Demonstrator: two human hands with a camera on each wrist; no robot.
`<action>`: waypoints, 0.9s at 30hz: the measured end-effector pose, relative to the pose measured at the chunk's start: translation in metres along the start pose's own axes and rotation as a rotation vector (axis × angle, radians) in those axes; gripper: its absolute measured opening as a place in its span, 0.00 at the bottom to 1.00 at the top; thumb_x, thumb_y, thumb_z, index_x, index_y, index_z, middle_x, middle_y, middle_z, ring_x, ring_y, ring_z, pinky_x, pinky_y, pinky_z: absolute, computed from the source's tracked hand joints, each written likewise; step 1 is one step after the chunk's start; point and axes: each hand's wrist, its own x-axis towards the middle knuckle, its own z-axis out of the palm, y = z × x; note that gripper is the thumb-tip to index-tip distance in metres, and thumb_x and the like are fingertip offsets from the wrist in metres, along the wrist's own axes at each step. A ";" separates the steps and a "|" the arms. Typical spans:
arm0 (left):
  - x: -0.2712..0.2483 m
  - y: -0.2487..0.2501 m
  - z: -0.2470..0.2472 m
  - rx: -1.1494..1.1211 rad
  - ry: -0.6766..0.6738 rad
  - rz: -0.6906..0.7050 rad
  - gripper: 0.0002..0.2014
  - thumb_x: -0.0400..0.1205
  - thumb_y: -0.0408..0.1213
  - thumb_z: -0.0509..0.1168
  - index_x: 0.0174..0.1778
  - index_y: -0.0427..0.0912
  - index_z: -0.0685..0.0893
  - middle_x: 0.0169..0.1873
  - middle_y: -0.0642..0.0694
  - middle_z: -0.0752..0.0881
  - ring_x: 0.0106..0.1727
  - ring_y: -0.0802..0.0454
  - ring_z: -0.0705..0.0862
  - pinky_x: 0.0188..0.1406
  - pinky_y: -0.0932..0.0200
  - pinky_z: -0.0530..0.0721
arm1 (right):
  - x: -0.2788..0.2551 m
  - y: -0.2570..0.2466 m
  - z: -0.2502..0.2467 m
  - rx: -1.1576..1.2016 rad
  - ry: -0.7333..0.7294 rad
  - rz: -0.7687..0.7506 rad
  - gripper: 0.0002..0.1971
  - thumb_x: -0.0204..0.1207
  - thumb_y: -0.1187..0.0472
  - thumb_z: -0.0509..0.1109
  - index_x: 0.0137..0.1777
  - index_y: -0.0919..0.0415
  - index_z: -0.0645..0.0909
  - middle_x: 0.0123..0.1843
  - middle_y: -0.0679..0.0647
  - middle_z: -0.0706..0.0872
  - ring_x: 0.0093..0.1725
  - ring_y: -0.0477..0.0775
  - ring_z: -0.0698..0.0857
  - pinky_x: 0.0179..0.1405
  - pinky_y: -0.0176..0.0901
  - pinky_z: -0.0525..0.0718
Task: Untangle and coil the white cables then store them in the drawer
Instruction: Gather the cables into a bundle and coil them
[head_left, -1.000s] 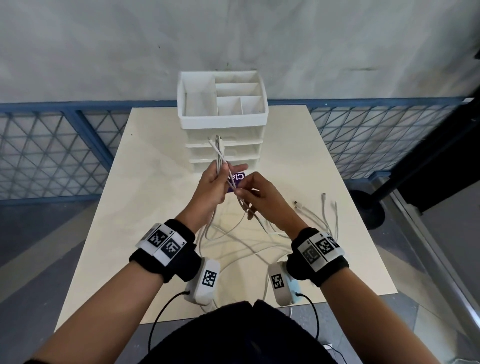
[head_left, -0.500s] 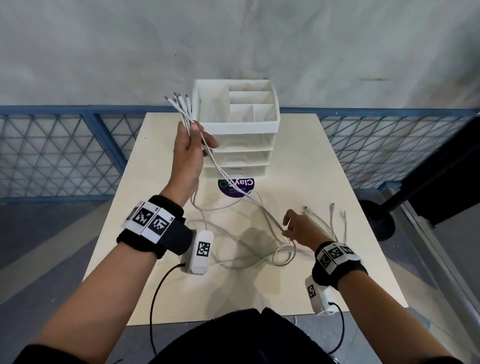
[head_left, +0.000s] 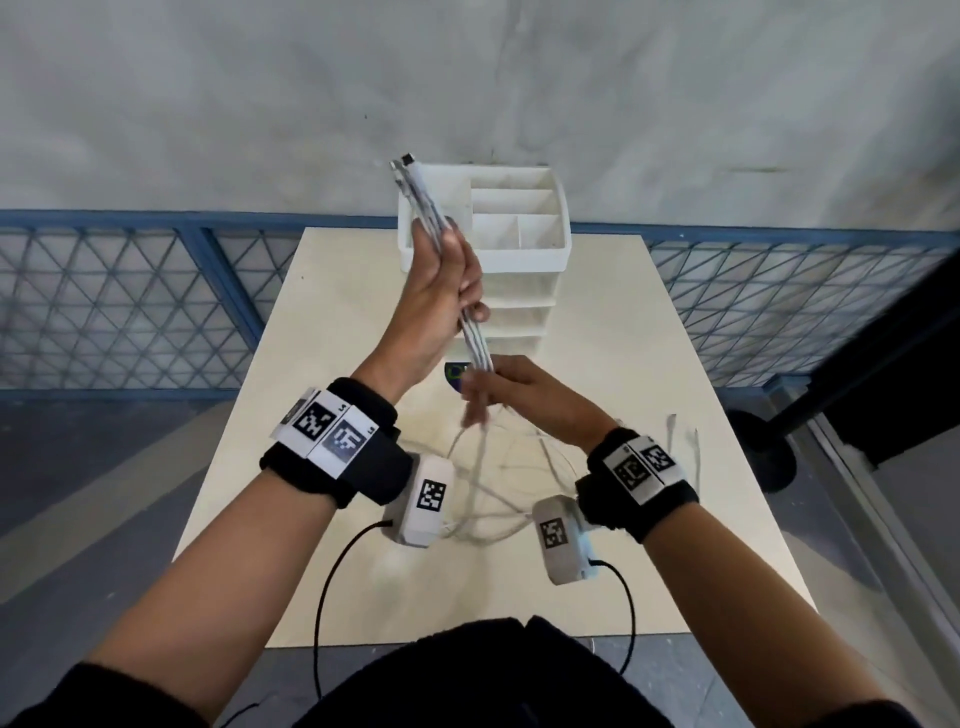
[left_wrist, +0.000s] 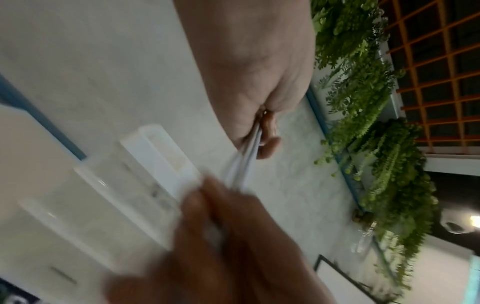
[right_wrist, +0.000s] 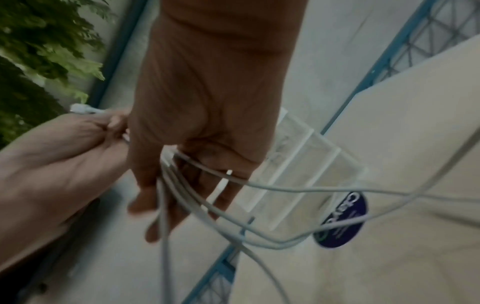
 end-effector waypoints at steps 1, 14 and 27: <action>-0.002 -0.001 -0.010 -0.017 0.026 -0.006 0.10 0.89 0.43 0.44 0.44 0.49 0.64 0.28 0.54 0.65 0.25 0.60 0.62 0.26 0.65 0.70 | -0.001 0.008 -0.006 -0.036 0.009 0.021 0.13 0.81 0.60 0.64 0.38 0.69 0.79 0.31 0.59 0.80 0.31 0.52 0.83 0.39 0.37 0.79; -0.017 -0.010 -0.080 0.088 0.449 0.035 0.12 0.88 0.46 0.46 0.39 0.50 0.61 0.22 0.57 0.65 0.23 0.61 0.61 0.17 0.70 0.65 | -0.059 0.088 -0.109 -0.747 0.280 0.439 0.20 0.75 0.52 0.72 0.22 0.52 0.74 0.19 0.50 0.79 0.21 0.44 0.79 0.28 0.36 0.75; -0.035 -0.072 -0.007 0.684 -0.221 -0.205 0.27 0.62 0.52 0.80 0.52 0.47 0.80 0.28 0.57 0.75 0.25 0.62 0.69 0.30 0.66 0.68 | -0.021 0.001 -0.063 -0.882 0.199 0.188 0.06 0.72 0.63 0.71 0.38 0.67 0.86 0.32 0.55 0.82 0.36 0.54 0.77 0.37 0.40 0.69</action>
